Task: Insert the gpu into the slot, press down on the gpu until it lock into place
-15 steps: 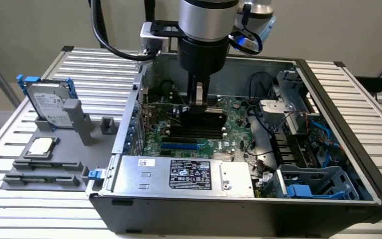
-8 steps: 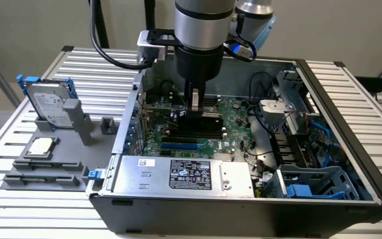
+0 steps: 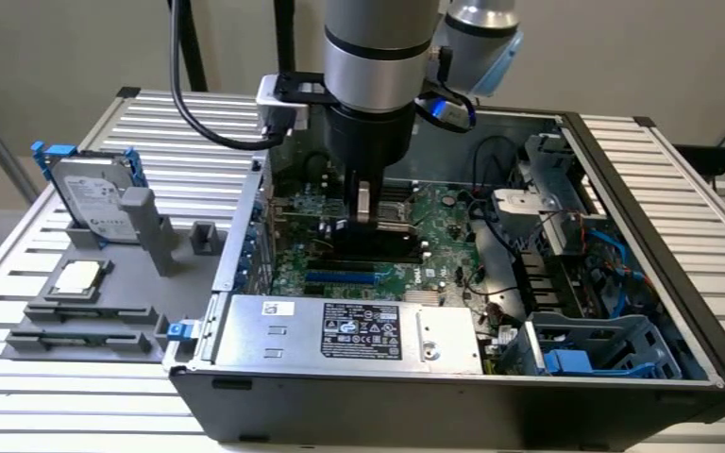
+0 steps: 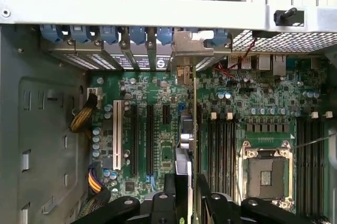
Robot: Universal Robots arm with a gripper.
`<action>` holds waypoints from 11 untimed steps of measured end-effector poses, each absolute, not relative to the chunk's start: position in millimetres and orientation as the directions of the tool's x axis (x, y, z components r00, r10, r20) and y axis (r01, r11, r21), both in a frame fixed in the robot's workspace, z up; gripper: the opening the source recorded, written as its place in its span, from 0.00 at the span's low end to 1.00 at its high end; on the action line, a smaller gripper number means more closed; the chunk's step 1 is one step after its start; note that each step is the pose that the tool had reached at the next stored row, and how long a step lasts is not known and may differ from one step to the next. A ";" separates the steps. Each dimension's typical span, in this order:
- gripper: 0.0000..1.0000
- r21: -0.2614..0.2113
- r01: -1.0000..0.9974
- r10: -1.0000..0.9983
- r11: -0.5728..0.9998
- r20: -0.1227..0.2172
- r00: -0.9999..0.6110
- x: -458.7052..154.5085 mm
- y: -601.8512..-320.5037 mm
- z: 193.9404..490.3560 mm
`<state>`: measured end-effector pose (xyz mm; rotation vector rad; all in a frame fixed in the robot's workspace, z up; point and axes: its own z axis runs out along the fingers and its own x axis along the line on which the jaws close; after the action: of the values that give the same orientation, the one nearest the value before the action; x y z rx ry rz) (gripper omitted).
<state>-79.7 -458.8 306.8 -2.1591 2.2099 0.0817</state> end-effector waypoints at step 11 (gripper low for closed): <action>0.26 0.002 -1.000 -0.997 0.025 -0.073 -0.025 -83.7 -458.8 286.7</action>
<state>-83.7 -458.8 286.7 -2.1574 2.2116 0.0815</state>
